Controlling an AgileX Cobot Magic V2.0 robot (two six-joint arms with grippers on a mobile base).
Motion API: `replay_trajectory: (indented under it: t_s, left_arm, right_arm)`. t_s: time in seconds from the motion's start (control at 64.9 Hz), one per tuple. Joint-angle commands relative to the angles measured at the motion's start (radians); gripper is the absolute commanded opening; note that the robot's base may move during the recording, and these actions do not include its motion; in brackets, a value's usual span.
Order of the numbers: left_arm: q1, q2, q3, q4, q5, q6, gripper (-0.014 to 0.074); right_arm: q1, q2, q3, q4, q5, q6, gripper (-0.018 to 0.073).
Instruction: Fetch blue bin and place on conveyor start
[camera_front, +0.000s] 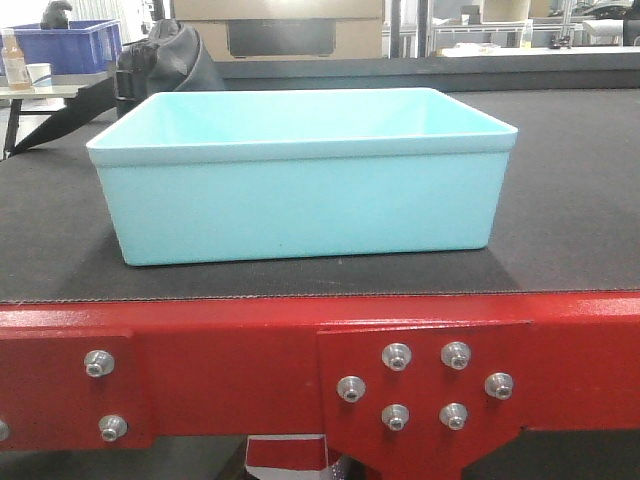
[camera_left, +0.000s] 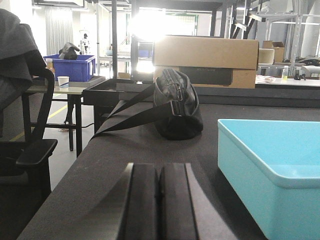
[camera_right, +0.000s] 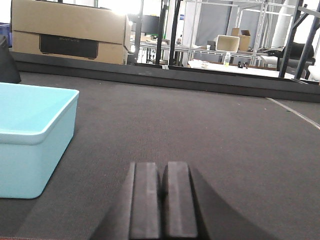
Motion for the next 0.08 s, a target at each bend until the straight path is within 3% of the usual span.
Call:
replay_trajectory:
  t_s: [0.0,0.062]
  left_arm:
    - [0.003,-0.005,-0.001,0.003,-0.019,-0.004,-0.0111]
    - [0.003,-0.005,-0.001,0.003,-0.019,-0.004,-0.0111]
  right_arm:
    - [-0.004,-0.003,0.0,0.003,-0.019,-0.005,-0.0165]
    - [-0.004,-0.003,0.0,0.003,-0.019,-0.005,-0.0165]
